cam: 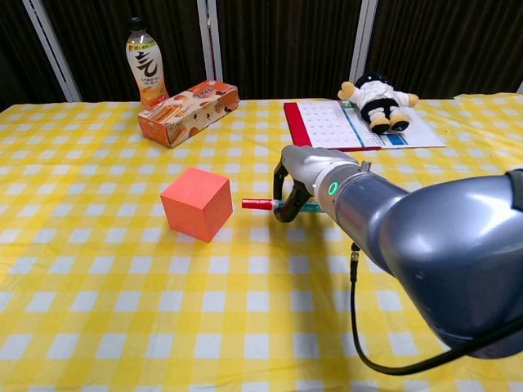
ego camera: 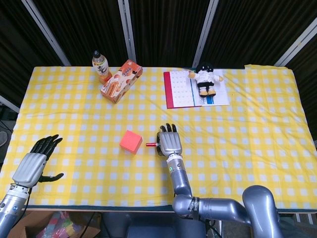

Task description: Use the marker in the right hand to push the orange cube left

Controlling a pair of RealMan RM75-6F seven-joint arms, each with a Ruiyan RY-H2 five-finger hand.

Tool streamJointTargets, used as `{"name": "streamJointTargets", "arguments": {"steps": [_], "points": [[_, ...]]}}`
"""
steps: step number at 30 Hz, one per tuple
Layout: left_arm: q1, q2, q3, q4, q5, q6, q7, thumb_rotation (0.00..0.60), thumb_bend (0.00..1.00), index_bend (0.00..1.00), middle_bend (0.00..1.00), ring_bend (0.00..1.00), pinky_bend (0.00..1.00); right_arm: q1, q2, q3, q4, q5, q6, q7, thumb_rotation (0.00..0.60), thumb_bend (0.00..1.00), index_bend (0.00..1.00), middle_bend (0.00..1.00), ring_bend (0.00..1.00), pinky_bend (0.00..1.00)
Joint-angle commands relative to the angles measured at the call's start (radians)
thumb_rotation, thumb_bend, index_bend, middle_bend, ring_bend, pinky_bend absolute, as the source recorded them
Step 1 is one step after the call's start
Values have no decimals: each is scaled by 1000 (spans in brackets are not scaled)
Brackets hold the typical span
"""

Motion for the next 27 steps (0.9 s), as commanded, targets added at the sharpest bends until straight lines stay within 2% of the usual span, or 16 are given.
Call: {"name": "streamJointTargets", "arguments": {"steps": [1, 13, 21, 27], "points": [[1, -1, 0, -1, 0, 1, -4, 600, 0, 0, 0, 0, 0, 16, -24, 17, 27, 9, 0, -8, 600, 541, 584, 183, 0, 0], [-5, 0, -8, -1, -20, -14, -21, 600, 0, 0, 0, 0, 0, 133, -155, 132, 214, 38, -88, 9, 600, 541, 585, 183, 0, 0], [-7, 4, -7, -3, -15, -13, -27, 600, 0, 0, 0, 0, 0, 198, -211, 170, 262, 28, -116, 9, 600, 541, 585, 183, 0, 0], [-6, 2, -6, -1, -15, -12, -26, 600, 0, 0, 0, 0, 0, 213, -226, 174, 259, 18, -112, 6, 600, 541, 585, 183, 0, 0]]}}
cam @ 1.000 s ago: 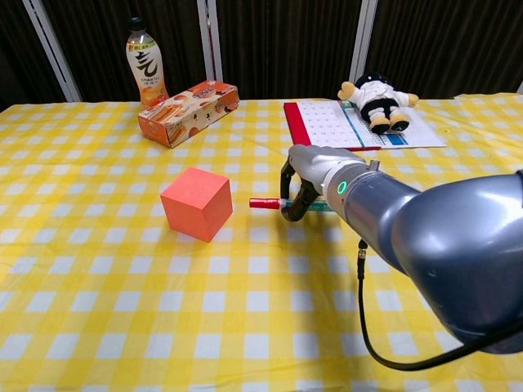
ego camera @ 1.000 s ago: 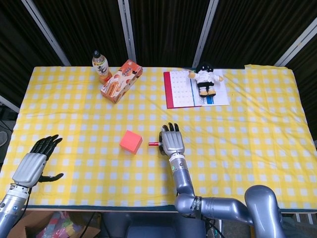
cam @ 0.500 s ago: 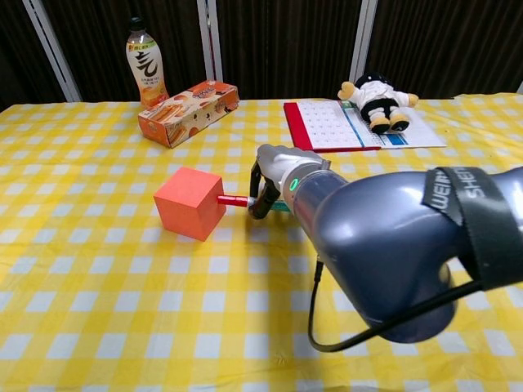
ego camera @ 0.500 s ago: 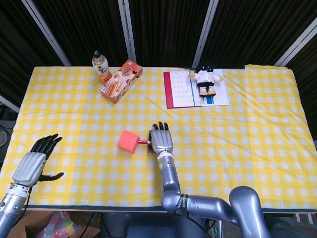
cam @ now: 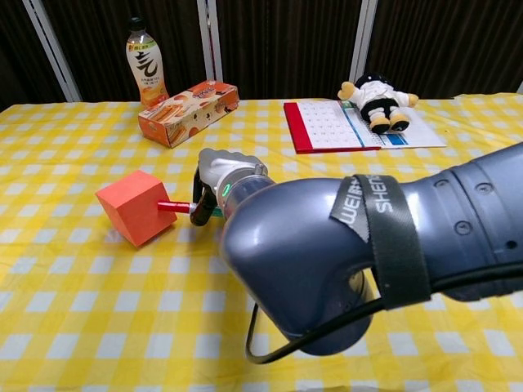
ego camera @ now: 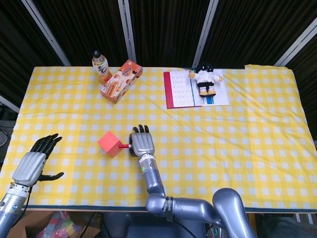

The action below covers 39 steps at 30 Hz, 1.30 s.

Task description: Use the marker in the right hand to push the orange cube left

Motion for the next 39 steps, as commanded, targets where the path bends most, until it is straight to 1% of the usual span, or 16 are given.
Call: {"name": "streamJointTargets", "arguments": {"steps": [1, 6, 12, 18, 21, 27, 32, 39], "points": [[0, 0, 0, 0, 0, 1, 0, 600, 0, 0, 0, 0, 0, 1, 0, -1, -4, -4, 5, -3, 600, 541, 585, 183, 0, 0], [0, 1, -2, 0, -1, 2, 0, 600, 0, 0, 0, 0, 0, -27, 23, -19, -26, -9, 35, -16, 600, 541, 585, 183, 0, 0], [2, -1, 0, 4, 1, 6, -1, 600, 0, 0, 0, 0, 0, -104, 93, -59, -113, -11, 86, -30, 600, 541, 585, 183, 0, 0], [3, 0, 2, 0, 6, 7, 7, 600, 0, 0, 0, 0, 0, -212, 228, -134, -255, -49, 146, -42, 600, 542, 584, 183, 0, 0], [5, -3, 4, 2, 7, 9, 15, 600, 0, 0, 0, 0, 0, -271, 309, -174, -330, -68, 161, -33, 600, 541, 584, 183, 0, 0], [6, -8, 5, -1, 9, 12, 35, 600, 0, 0, 0, 0, 0, -366, 457, -249, -437, -113, 165, -6, 600, 541, 585, 183, 0, 0], [9, -13, 8, -4, 7, 14, 48, 600, 0, 0, 0, 0, 0, -422, 530, -282, -467, -133, 166, 37, 600, 541, 585, 183, 0, 0], [12, -16, 5, -8, 1, 19, 59, 600, 0, 0, 0, 0, 0, -458, 574, -311, -473, -140, 150, 64, 600, 541, 584, 183, 0, 0]]}}
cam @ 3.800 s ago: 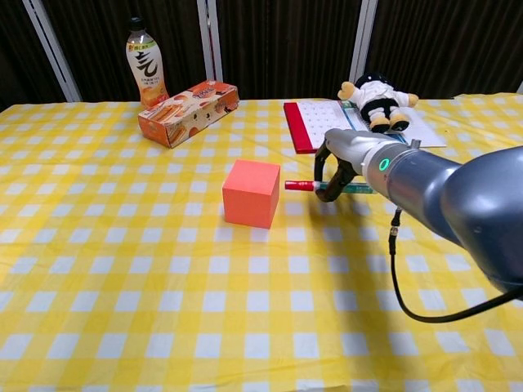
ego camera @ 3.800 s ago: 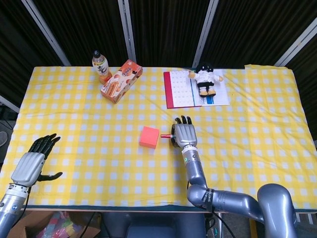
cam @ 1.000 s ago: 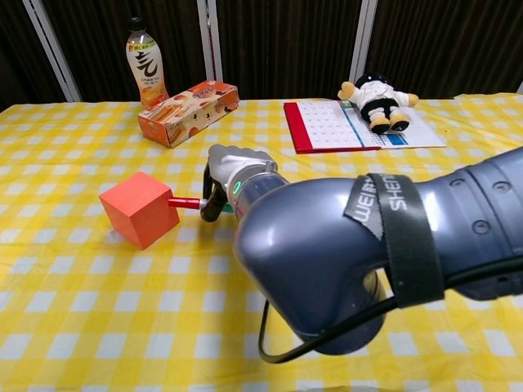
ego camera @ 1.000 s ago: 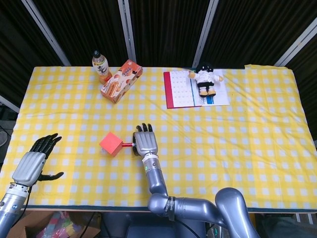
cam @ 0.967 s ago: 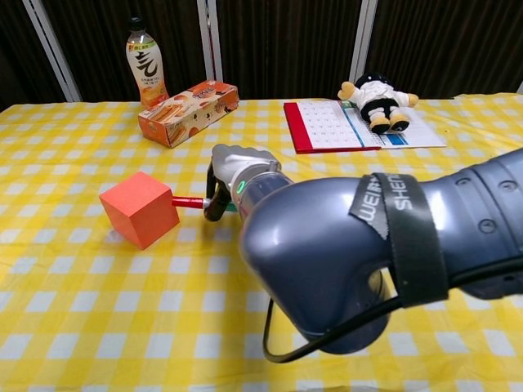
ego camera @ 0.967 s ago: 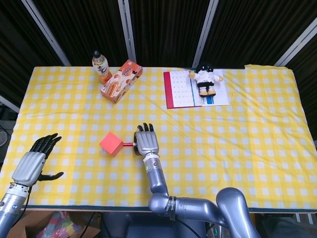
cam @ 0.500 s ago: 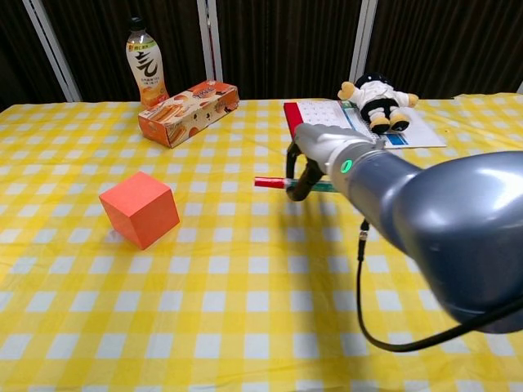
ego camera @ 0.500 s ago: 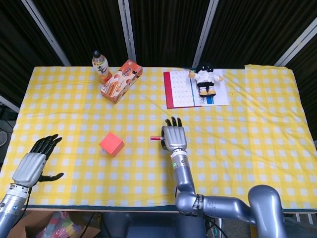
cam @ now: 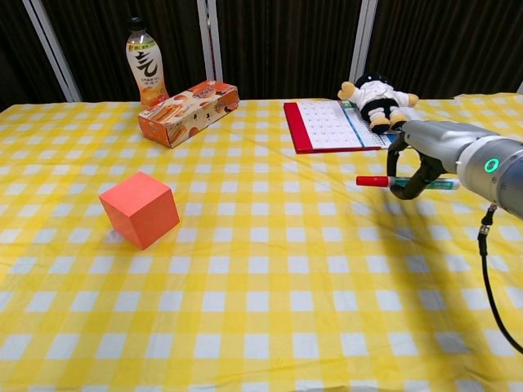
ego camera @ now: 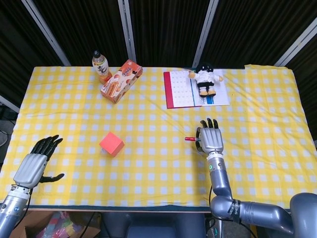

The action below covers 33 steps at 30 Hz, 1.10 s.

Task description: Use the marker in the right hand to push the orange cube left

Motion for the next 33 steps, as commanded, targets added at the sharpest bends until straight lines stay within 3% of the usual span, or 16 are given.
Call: {"name": "streamJointTargets", "arguments": {"steps": [1, 4, 11, 21, 28, 33], "points": [[1, 0, 0, -2, -6, -3, 0, 600, 0, 0, 0, 0, 0, -9, 10, -11, -1, 4, -5, 0, 600, 541, 582, 183, 0, 0], [2, -2, -1, 0, -5, 0, 4, 600, 0, 0, 0, 0, 0, -18, 15, -18, 1, -1, -3, 7, 600, 541, 530, 182, 0, 0], [4, -3, -1, 1, -2, 5, 3, 600, 0, 0, 0, 0, 0, -31, 38, -28, -35, -12, 4, 9, 600, 540, 242, 127, 0, 0], [10, -3, -2, 3, 6, 20, -7, 600, 0, 0, 0, 0, 0, -86, 119, -68, -189, -98, 69, 38, 600, 517, 157, 63, 0, 0], [21, -13, -5, 19, 29, 57, -22, 600, 0, 0, 0, 0, 0, -233, 285, -220, -309, -383, 174, 166, 600, 501, 2, 4, 0, 0], [26, -29, -9, 36, 46, 83, -11, 600, 0, 0, 0, 0, 0, -375, 402, -336, -322, -584, 280, 335, 600, 485, 0, 0, 0, 0]]}}
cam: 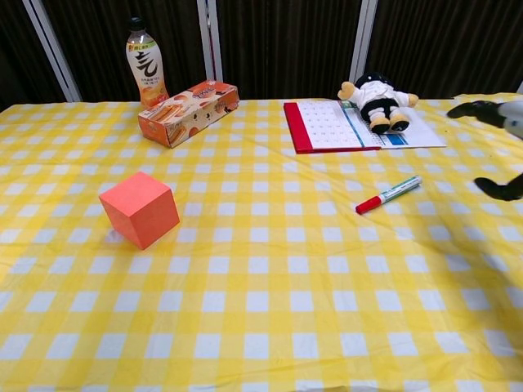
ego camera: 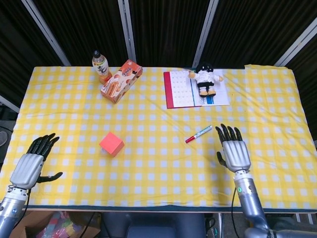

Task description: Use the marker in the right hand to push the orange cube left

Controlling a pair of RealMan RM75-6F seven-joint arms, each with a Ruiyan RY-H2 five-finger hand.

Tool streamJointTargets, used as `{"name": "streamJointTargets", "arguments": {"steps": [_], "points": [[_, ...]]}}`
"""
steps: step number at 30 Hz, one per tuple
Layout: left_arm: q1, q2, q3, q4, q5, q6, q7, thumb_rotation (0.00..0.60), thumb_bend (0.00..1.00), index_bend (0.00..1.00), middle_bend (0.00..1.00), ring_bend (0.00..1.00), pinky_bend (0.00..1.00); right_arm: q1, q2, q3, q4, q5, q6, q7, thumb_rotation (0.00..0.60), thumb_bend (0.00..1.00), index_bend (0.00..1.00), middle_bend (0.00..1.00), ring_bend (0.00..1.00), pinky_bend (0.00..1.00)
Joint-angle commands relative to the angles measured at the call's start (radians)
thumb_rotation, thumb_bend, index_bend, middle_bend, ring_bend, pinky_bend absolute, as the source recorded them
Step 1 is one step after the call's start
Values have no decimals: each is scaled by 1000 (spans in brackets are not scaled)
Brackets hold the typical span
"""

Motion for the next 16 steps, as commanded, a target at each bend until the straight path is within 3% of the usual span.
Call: {"name": "streamJointTargets", "arguments": {"steps": [1, 5, 9, 16], "points": [[2, -10, -5, 9, 7, 13, 7, 600, 0, 0, 0, 0, 0, -152, 132, -127, -34, -187, 114, 179, 600, 478, 0, 0, 0, 0], [8, -30, -12, 30, 18, 39, 21, 600, 0, 0, 0, 0, 0, -256, 197, -202, 31, -341, 211, 301, 600, 461, 0, 0, 0, 0], [11, -44, -16, 46, 20, 52, 47, 600, 0, 0, 0, 0, 0, -351, 197, -248, 153, -444, 307, 371, 600, 446, 0, 0, 0, 0], [12, -61, -19, 60, 24, 61, 81, 600, 0, 0, 0, 0, 0, -390, 180, -224, 196, -468, 295, 414, 600, 444, 0, 0, 0, 0]]}}
